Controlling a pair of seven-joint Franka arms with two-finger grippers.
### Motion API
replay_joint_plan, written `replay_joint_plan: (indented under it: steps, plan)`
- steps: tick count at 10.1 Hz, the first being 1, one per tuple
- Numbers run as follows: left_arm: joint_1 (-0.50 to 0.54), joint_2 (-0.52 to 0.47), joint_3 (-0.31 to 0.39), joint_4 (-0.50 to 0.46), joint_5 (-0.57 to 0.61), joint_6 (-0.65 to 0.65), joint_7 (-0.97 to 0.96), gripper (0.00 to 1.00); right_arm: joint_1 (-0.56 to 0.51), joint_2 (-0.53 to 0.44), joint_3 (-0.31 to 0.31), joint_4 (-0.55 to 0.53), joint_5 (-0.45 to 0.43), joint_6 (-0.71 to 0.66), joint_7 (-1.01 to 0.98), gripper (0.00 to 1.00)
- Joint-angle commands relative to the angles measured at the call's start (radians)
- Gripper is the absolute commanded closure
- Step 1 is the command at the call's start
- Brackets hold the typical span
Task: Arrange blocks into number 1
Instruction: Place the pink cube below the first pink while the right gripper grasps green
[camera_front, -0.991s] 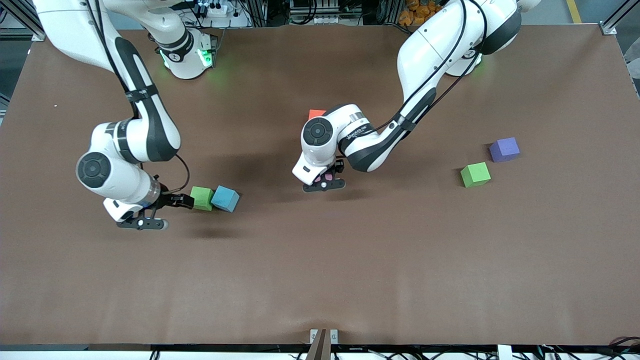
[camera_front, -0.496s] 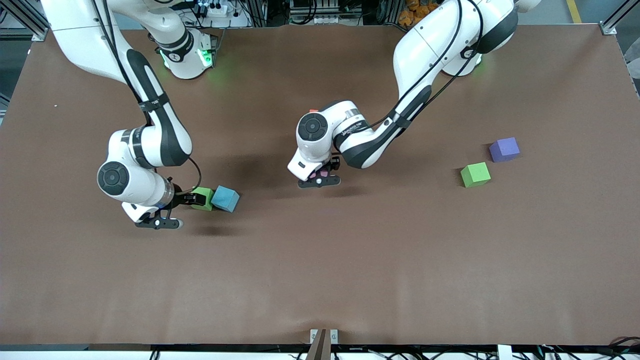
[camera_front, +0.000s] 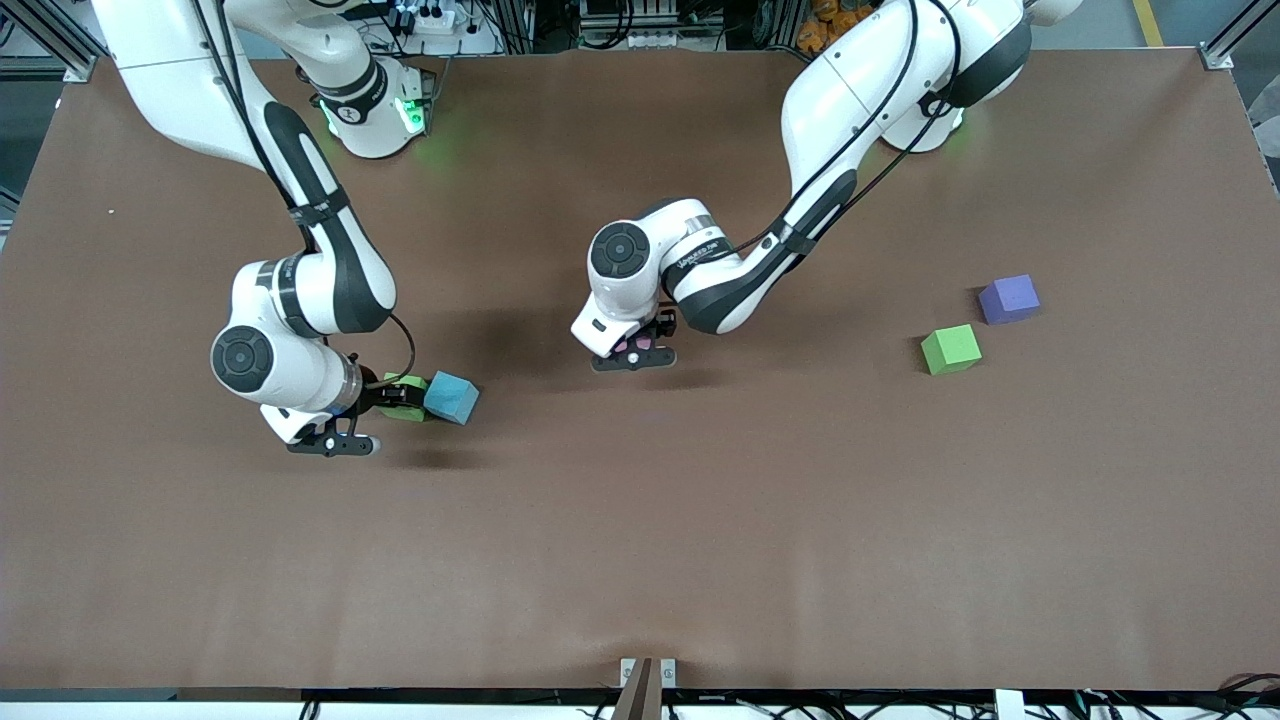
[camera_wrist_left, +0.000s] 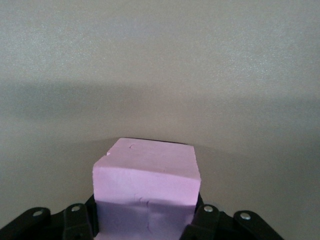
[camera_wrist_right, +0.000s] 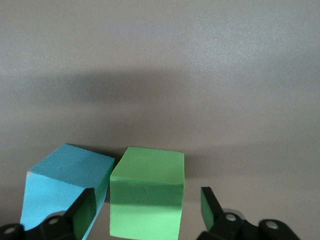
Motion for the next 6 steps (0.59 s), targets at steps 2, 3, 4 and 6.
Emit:
replay_joint_plan:
  steps: [2,3,4,6]
  plan:
    - [-0.024,0.016,0.015,0.030,-0.029,-0.010,0.020,1.00,-0.001,0.010,0.000,-0.005,0.017,-0.001,-0.023,0.13]
    - [-0.030,0.016,0.014,0.030,-0.029,-0.007,0.017,1.00,-0.004,0.013,0.000,-0.004,0.017,0.001,-0.036,0.14]
    - [-0.034,0.016,0.015,0.030,-0.029,-0.002,0.011,1.00,-0.006,0.017,0.000,-0.004,0.017,0.004,-0.037,0.14]
    - [-0.042,0.020,0.018,0.030,-0.029,-0.002,0.005,1.00,-0.006,0.020,0.000,-0.004,0.017,0.007,-0.036,0.14]
